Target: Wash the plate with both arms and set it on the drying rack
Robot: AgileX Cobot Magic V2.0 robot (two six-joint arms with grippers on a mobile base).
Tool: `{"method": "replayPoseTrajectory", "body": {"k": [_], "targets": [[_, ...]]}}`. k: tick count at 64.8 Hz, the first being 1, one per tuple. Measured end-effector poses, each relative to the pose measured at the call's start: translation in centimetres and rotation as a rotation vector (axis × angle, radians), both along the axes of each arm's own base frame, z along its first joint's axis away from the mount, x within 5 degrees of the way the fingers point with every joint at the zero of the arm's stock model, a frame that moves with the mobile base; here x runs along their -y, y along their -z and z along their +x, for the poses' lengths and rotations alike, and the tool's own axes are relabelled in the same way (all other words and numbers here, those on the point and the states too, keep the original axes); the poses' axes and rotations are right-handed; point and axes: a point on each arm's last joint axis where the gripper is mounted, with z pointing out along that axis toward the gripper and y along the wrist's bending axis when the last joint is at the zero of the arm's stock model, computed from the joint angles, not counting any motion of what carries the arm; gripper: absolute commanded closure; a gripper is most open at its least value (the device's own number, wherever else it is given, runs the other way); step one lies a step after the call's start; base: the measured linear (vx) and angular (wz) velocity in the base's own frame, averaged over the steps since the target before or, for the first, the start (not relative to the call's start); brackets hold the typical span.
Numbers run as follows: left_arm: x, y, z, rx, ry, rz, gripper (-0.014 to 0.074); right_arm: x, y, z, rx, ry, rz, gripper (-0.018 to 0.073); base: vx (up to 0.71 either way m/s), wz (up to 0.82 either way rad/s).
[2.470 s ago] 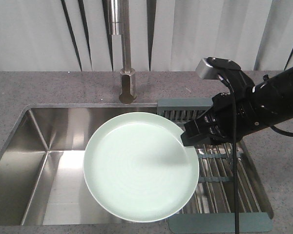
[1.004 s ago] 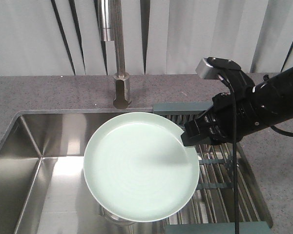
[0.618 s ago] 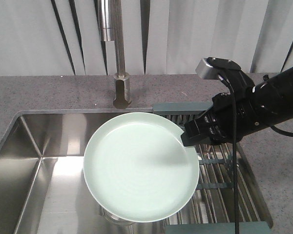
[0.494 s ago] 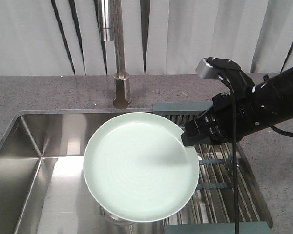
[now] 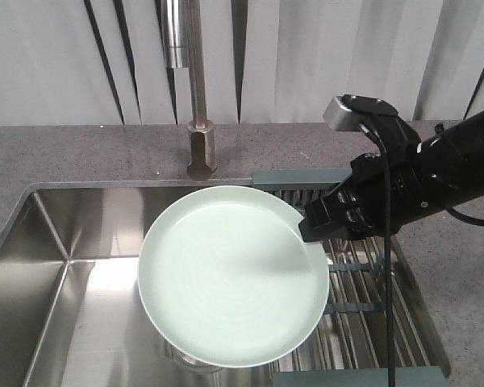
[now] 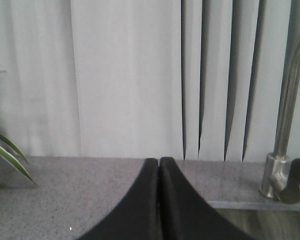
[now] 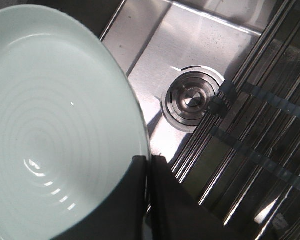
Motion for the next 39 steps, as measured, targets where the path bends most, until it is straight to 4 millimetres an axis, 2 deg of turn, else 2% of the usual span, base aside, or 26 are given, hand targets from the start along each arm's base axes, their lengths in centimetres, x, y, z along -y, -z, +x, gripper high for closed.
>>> {"method": "replayPoseTrajectory", "body": {"k": [6, 14, 24, 39], "targets": [[-0.1, -1.2, 1.7, -0.113, 0.006, -0.005, 0.0603, 0.0, 0.0, 0.0, 0.0, 0.0, 0.0, 0.0561, 0.0, 0.0], [-0.2, -1.7, 3.9, -0.233, 0.01, -0.01, 0.0603, 0.0, 0.0, 0.0, 0.0, 0.0, 0.0, 0.0561, 0.0, 0.0], [-0.3, -0.5, 6.4, -0.351, 0.011, -0.018, 0.0603, 0.0, 0.0, 0.0, 0.0, 0.0, 0.0, 0.0561, 0.0, 0.0], [-0.5, 1.1, 8.8, -0.466, 0.012, -0.026, 0.0576, 0.0, 0.0, 0.0, 0.0, 0.0, 0.0, 0.0561, 0.0, 0.0]]}}
